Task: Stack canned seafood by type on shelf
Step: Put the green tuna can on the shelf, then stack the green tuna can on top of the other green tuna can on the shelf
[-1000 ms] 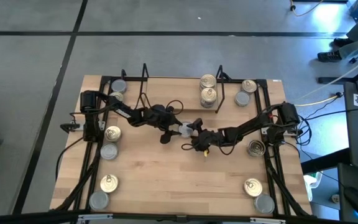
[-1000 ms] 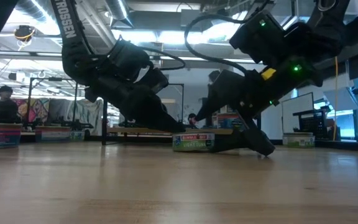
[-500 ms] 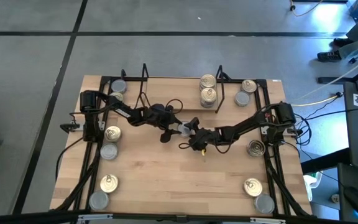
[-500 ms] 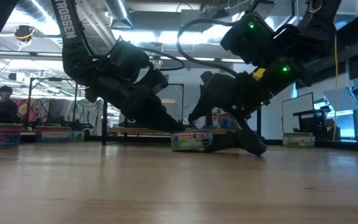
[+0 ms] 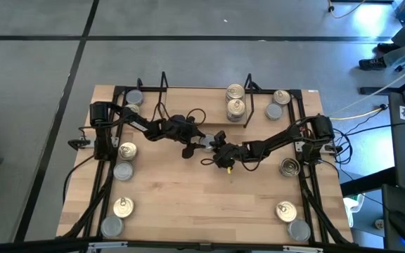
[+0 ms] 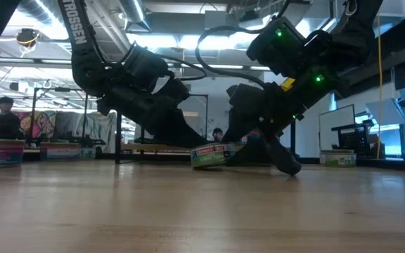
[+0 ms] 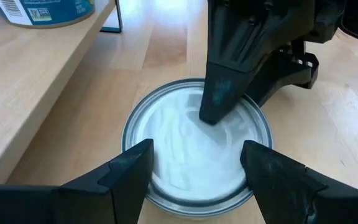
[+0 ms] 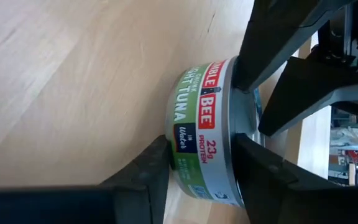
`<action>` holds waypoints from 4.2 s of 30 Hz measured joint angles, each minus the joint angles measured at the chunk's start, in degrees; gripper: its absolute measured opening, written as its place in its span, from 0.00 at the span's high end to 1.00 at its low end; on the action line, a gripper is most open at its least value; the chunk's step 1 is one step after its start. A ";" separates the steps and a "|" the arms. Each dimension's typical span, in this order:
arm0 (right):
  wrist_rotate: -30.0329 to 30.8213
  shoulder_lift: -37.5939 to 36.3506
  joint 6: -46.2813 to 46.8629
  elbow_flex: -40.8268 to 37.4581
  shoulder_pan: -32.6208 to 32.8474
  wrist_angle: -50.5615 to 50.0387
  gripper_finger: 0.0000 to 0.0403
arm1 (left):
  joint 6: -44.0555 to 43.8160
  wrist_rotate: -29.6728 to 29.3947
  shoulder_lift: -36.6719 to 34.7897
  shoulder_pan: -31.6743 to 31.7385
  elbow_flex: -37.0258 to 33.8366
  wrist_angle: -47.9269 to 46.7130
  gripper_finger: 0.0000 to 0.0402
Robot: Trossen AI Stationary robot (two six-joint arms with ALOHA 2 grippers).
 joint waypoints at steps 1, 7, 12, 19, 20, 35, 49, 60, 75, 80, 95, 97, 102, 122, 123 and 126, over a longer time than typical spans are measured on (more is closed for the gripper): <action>-0.02 -0.01 0.07 0.00 0.07 -0.04 0.62 | -0.02 0.01 0.00 0.05 0.00 0.05 0.38; 0.20 -0.21 0.64 0.00 0.10 -0.40 0.62 | -1.88 0.25 0.04 0.17 -0.04 1.06 0.38; 2.07 -0.92 1.30 0.02 1.06 -0.61 0.63 | -5.35 -0.45 -1.79 0.15 0.00 -0.85 0.38; 4.02 -4.28 2.32 -0.26 4.08 -1.81 0.65 | -5.81 -3.59 -9.45 -0.30 -0.17 -12.76 0.38; 4.32 -4.69 2.30 -0.28 4.48 -1.77 0.65 | -5.79 -4.59 -10.86 -0.46 -0.17 -14.82 0.38; 7.91 -7.72 1.94 0.20 6.09 4.19 0.65 | -7.22 -16.37 -33.75 -8.23 -0.11 -41.82 0.38; -0.21 -6.98 11.15 14.47 -2.13 1.01 0.65 | -10.27 -21.44 -46.75 -19.43 -0.96 -53.55 0.38; -2.59 3.84 13.22 27.62 -11.15 -6.81 0.65 | -15.01 -26.99 -58.18 -21.10 -12.17 -49.62 0.38; -16.76 10.85 15.34 39.84 -22.71 -16.47 0.65 | -16.22 -30.84 -59.27 -21.08 -13.14 -47.57 0.38; -19.69 12.48 15.32 39.88 -25.16 -15.47 0.65 | -16.50 -30.91 -59.28 -21.08 -13.14 -47.52 0.38; -22.29 14.95 14.36 40.76 -25.80 -8.76 0.65 | -16.24 -31.26 -59.28 -20.09 -13.12 -47.04 0.38; -22.48 14.98 14.41 41.08 -25.82 -8.32 0.65 | -15.71 -31.31 -59.28 -20.03 -13.11 -47.01 0.38; -22.58 14.96 13.99 41.18 -25.78 -8.88 0.65 | -14.51 -31.43 -59.28 -19.77 -13.11 -46.57 0.38; -15.64 14.56 12.85 41.18 -22.82 -10.45 0.32 | -15.15 -31.43 -59.25 -19.72 -13.11 -46.45 0.38; -13.87 14.10 12.80 41.14 -22.26 -11.72 0.31 | -15.47 -31.43 -59.25 -19.72 -13.11 -46.42 0.38; -10.11 11.11 11.22 41.13 -20.03 -18.47 0.30 | -16.91 -32.84 -59.25 -19.72 -13.11 -45.86 0.38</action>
